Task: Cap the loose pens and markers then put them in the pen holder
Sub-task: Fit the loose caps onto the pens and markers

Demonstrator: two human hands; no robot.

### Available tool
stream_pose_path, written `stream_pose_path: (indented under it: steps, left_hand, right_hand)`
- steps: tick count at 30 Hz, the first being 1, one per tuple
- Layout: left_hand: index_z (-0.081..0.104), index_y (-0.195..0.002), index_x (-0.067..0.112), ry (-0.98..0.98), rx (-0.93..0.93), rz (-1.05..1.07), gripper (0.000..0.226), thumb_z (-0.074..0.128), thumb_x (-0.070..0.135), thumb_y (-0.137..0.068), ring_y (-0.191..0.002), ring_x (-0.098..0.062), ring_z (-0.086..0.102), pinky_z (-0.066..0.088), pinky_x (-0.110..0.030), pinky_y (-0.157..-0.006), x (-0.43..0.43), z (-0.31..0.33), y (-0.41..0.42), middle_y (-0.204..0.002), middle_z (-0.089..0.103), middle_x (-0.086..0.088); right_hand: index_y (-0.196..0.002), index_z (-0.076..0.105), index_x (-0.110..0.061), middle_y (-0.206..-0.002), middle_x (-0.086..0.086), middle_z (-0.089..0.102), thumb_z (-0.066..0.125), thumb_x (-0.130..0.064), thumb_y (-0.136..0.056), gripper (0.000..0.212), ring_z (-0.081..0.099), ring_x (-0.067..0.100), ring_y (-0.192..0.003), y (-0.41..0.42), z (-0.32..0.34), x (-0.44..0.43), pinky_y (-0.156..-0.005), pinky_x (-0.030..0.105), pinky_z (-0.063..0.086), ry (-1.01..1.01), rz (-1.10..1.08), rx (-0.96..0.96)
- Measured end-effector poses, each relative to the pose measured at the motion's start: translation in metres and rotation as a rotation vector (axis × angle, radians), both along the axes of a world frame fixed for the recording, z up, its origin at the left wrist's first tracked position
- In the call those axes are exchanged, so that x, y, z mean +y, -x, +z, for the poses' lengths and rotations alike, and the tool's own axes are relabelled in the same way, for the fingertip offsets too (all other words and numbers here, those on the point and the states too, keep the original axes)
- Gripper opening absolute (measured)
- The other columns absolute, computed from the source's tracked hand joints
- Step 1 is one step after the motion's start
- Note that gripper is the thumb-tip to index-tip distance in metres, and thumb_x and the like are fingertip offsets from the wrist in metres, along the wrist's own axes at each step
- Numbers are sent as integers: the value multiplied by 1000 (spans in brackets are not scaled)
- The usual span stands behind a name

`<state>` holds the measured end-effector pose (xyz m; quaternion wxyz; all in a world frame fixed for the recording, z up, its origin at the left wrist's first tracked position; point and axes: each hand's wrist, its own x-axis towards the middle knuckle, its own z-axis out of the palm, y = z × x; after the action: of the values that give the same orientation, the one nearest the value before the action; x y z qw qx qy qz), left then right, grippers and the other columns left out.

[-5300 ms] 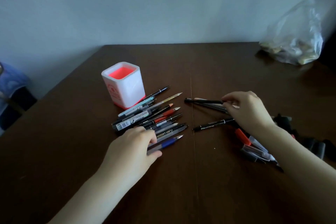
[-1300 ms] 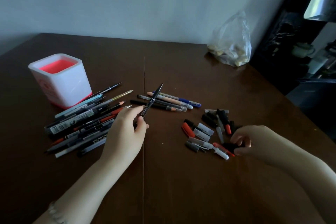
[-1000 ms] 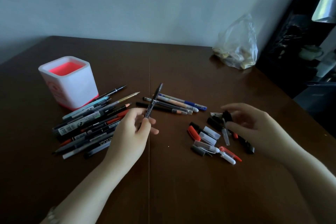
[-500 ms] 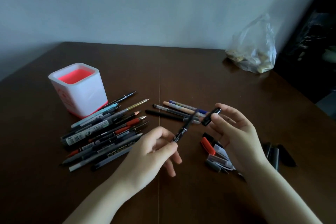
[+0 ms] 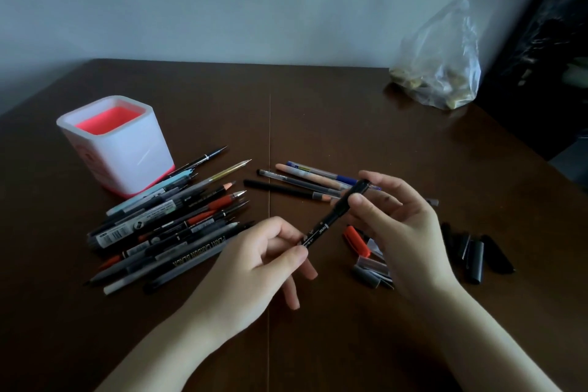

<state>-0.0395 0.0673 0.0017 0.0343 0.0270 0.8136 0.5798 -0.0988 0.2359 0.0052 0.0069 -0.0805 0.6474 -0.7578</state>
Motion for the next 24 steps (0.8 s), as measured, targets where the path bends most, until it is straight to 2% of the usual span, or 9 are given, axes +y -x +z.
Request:
stream_pose_path:
  steps: [4, 6, 9, 15, 18, 21, 24]
  left_hand:
    - [59, -88, 18, 43, 74, 16, 6, 54, 19, -88, -53, -14, 64, 50, -18, -68, 1, -2, -2, -80, 72, 8]
    - [59, -87, 17, 30, 84, 24, 6, 54, 16, -88, -51, -13, 63, 49, -18, -67, 0, -2, -2, -77, 71, 6]
    - [59, -85, 13, -51, 49, 2, 7, 53, 11, -88, -46, -13, 57, 49, -20, -61, 0, -1, -3, -72, 71, 0]
    - [60, -86, 10, -132, -30, -11, 7, 53, 9, -88, -42, -13, 53, 46, -17, -55, -2, 0, 0, -70, 71, -3]
    - [62, -92, 18, -29, 27, 51, 9, 56, 14, -87, -44, -11, 58, 47, -12, -60, 0, -1, -1, -75, 72, 5]
    - [64, -99, 29, 176, 202, 104, 19, 60, 18, -84, -56, -4, 65, 45, -6, -68, 1, -2, -3, -74, 71, 15]
    - [70, -88, 26, 218, 277, 177, 15, 70, 19, -75, -60, -1, 66, 50, -10, -62, -3, 0, -1, -69, 71, 14]
  right_hand:
    - [-90, 61, -17, -84, 10, 74, 66, -17, -61, 29, 71, 25, -85, -4, -1, -4, -78, 35, 58, 27, 54, 11]
    - [-90, 59, -15, -82, 9, 74, 64, -13, -63, 28, 71, 24, -83, -5, 0, -5, -73, 31, 58, 79, 84, 19]
    - [-91, 57, -11, -77, 11, 74, 62, -8, -65, 27, 72, 24, -76, -7, -2, -7, -63, 24, 56, 128, 118, 8]
    - [-93, 54, -10, -79, 13, 73, 63, -7, -66, 29, 72, 23, -77, -6, -6, -7, -64, 23, 55, 99, 140, -14]
    - [-94, 53, -13, -81, 8, 74, 68, -9, -60, 38, 71, 20, -81, -6, -8, -9, -68, 25, 56, 26, 148, -10]
    - [-91, 55, -13, -79, 6, 73, 71, -10, -55, 39, 71, 18, -81, -6, -6, -9, -71, 24, 57, -45, 129, 51]
    - [-89, 57, -13, -80, 5, 73, 72, -12, -55, 36, 71, 14, -81, -4, -3, -4, -68, 20, 55, -74, 71, 49]
